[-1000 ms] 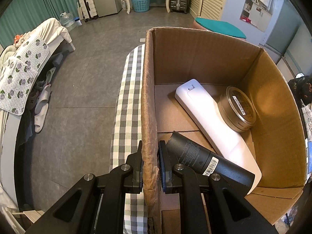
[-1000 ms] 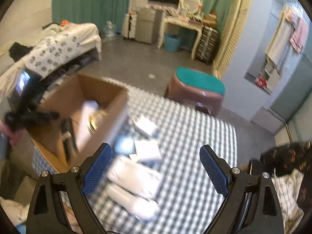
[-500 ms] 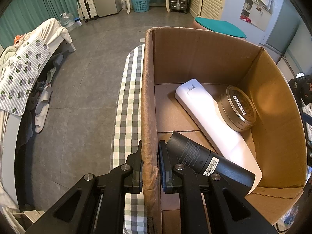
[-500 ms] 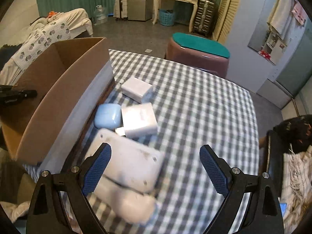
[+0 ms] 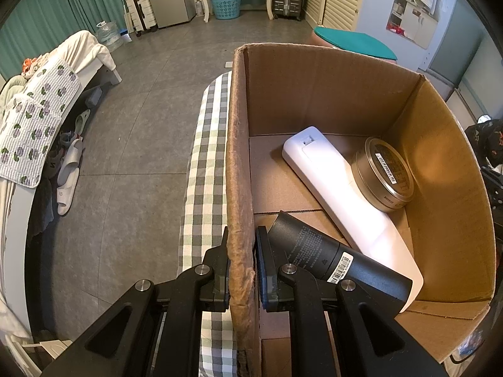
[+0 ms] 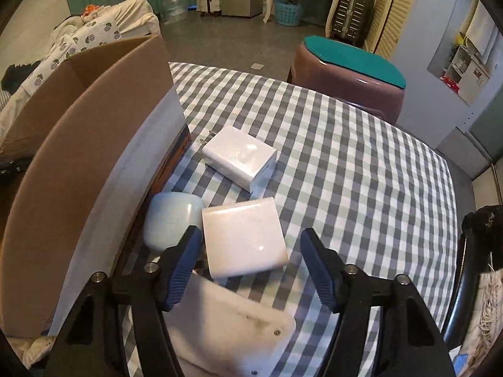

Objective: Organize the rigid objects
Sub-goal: 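Grasp the white square charger with the right gripper, then carry the white square charger into the box and release it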

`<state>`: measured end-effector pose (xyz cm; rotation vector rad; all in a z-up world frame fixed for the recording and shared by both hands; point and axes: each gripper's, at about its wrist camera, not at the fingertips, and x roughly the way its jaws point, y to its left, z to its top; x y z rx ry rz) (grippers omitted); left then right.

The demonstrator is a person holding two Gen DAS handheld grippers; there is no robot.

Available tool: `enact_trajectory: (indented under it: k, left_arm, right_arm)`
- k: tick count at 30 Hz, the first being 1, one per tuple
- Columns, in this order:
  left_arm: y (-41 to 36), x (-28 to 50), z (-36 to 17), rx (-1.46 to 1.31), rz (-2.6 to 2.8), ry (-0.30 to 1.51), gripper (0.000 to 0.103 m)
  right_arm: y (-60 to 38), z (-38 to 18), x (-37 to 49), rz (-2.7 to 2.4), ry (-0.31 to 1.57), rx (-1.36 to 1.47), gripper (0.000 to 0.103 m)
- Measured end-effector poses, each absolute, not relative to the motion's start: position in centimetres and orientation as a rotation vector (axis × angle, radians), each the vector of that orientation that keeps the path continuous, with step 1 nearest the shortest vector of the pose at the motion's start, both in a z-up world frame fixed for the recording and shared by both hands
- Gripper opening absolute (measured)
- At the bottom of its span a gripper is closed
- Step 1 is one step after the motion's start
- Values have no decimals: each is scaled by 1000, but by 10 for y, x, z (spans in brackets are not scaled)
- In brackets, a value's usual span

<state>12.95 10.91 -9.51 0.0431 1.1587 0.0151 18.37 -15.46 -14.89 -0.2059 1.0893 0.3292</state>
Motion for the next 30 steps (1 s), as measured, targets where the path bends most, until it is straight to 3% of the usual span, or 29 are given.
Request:
enact_trajectory:
  k: [5, 17, 30]
  left_arm:
    - [109, 130, -95, 43, 15, 1158, 11]
    - [108, 130, -95, 41, 15, 1158, 11]
    - [110, 132, -93, 47, 12, 1157, 12]
  right_arm:
    - [-151, -155, 191, 343, 1107, -206, 54]
    - [-153, -149, 191, 303, 1081, -194, 52]
    - [-144, -49, 159, 324, 898, -246, 52]
